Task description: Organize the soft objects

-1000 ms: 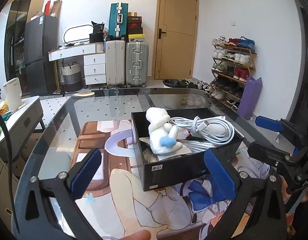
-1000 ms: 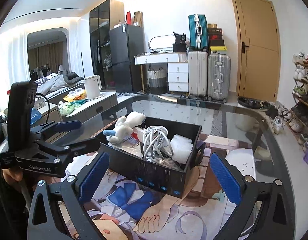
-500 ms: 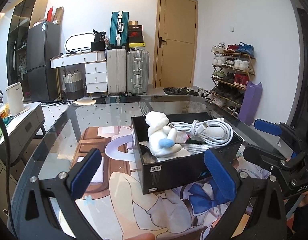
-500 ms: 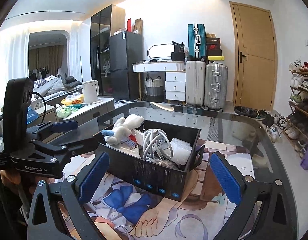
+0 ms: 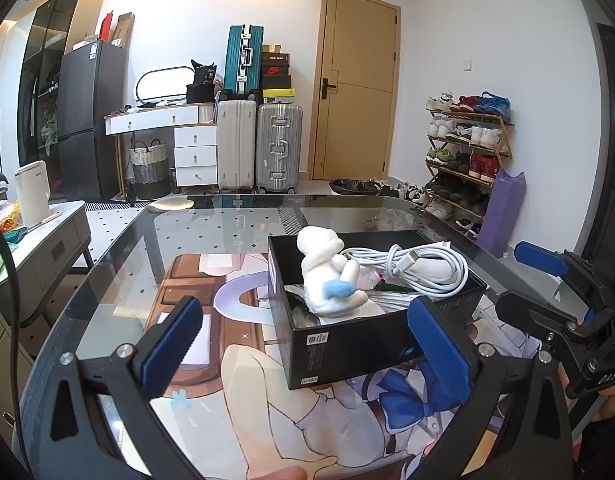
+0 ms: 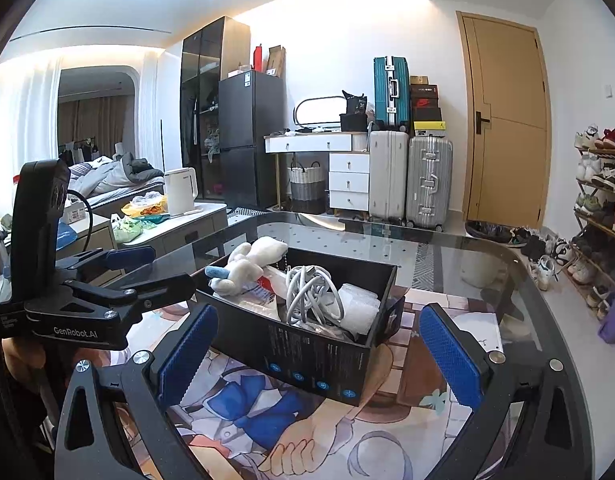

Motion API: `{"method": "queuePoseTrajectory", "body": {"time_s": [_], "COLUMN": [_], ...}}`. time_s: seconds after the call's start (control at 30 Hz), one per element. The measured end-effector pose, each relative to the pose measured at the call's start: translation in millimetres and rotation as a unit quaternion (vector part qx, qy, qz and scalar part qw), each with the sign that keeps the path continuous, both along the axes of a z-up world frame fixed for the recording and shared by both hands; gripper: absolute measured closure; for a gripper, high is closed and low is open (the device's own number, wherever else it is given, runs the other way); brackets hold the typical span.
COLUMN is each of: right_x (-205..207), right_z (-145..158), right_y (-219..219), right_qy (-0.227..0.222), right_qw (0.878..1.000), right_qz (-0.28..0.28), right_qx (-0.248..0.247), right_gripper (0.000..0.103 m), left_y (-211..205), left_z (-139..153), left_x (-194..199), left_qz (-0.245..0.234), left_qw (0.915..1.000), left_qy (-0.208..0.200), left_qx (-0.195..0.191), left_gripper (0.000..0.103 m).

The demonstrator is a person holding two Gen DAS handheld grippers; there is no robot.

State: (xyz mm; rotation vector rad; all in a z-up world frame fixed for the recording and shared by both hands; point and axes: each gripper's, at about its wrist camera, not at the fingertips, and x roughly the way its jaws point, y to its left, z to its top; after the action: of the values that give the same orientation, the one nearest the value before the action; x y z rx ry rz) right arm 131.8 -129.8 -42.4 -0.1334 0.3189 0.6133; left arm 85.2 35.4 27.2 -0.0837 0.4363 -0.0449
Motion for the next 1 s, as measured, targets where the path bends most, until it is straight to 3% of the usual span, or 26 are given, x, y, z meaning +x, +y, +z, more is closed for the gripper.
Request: {"method": "queuePoseTrajectory", "body": {"time_s": [1.0], "right_x": [-0.2], "right_z": [-0.4], "right_y": [-0.9], "right_qy": [0.000], "right_qw": [1.000], "right_qz": [0.001], "right_qx": [0.003], "right_gripper": [0.001], "left_y": [-0.4], "left_z": [1.6], "left_x": [-2.1], "left_qz": [0.000], "left_qw": [1.0000], "left_qy": [-0.007], "left_qx": [-0.007], "left_gripper": [0.000]}}
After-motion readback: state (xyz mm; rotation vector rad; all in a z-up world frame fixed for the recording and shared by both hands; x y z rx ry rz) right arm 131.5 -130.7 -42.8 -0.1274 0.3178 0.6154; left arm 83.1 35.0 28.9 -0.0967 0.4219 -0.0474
